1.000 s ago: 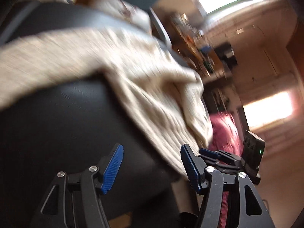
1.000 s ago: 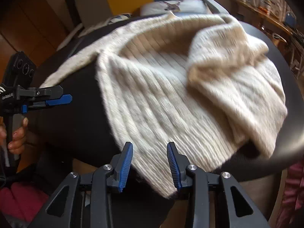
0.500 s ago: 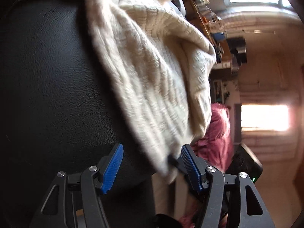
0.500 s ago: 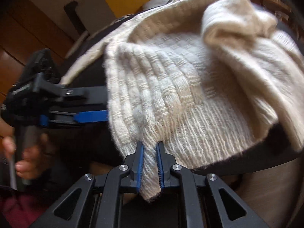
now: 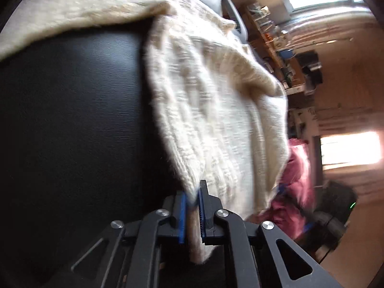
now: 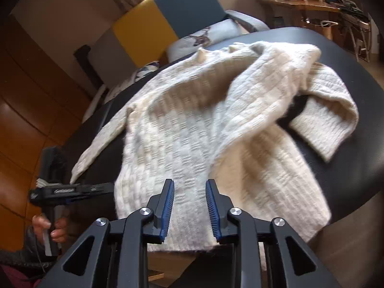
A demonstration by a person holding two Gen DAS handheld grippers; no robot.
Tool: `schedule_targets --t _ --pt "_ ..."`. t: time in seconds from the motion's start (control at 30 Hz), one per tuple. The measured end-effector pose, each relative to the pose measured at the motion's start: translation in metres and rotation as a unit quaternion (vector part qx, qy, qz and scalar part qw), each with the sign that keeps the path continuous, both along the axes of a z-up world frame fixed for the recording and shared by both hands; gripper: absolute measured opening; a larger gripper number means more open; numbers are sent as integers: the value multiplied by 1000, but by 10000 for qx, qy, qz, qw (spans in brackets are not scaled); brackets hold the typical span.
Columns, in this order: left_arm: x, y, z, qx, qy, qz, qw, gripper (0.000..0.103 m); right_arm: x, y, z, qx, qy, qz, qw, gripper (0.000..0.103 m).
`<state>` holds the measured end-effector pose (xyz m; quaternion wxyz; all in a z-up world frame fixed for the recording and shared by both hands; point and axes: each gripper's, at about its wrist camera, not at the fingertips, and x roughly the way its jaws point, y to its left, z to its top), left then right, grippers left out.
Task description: Fold clothes
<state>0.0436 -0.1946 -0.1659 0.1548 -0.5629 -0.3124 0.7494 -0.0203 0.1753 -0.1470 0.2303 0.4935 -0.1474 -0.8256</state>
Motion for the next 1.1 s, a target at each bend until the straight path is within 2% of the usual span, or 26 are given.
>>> schedule_targets --t 0.03,0.1,0.13,0.17,0.2,0.27,0.3,0.37,0.4,0.47,0.5,0.57,0.63,0.73,0.83,0.87,0.9,0.93,0.97,1.03,1.1 --pt "2 -8 3 -85 55 -13 9999 9 -3 -2 -1 -27 -42 0 10000 28" --pt "11 -31 14 -150 174 134 9996 17 -9 -25 -8 -23 -99 188 9998 28" --pt "18 -48 21 -185 242 309 9991 31 -9 -41 -11 38 -103 314 9994 28" --pt "26 -72 28 -296 324 614 9971 38 -12 -57 -15 63 -115 462 9988 28" --pt "34 -96 36 -469 396 937 9937 40 -13 -67 -17 24 -141 634 9979 28" --pt "55 -150 48 -924 395 1718 9800 46 -10 -87 -17 -38 -175 908 9957 28" --pt "67 -179 53 -1099 368 2119 9704 48 -11 -101 -17 -8 -166 1021 9946 28" --pt "91 -235 62 -1429 287 2872 9467 58 -13 -125 -17 82 -142 1211 9925 28" --pt "100 -258 62 -1516 177 3114 9379 60 -16 -136 -16 115 -139 1257 9919 28" --pt "113 -292 55 -1478 -32 3445 9271 61 -23 -153 -15 166 -136 1339 9908 28" --pt "116 -301 50 -1294 -102 3541 9262 61 -26 -160 -14 208 -128 1340 9907 28" --pt "117 -315 36 -685 -155 3659 9280 63 -35 -168 -10 319 -79 1273 9913 28" --pt "110 -321 24 -338 -207 3722 9273 63 -55 -173 -3 435 32 1204 9918 28" --pt "89 -317 11 -453 -351 3561 9327 65 -85 -179 8 610 199 1099 9919 29" --pt "63 -294 10 -915 -404 3418 9345 75 -115 -186 19 783 365 993 9913 31" --pt "55 -288 11 -1077 -379 3325 9362 66 -125 -188 22 841 421 958 9909 32" --pt "47 -282 12 -1239 -353 3232 9375 51 -135 -190 26 899 476 923 9905 33" --pt "40 -276 13 -1400 -328 3138 9386 14 -145 -193 29 956 531 887 9900 35" --pt "34 -271 14 -1465 -271 3083 9395 11 -155 -199 28 997 465 925 9896 36" --pt "34 -270 18 -1298 -22 3205 9383 10 -173 -216 13 1208 216 1014 9872 36" --pt "40 -277 27 -1210 191 3472 9298 10 -188 -232 -7 1619 6 998 9817 36"
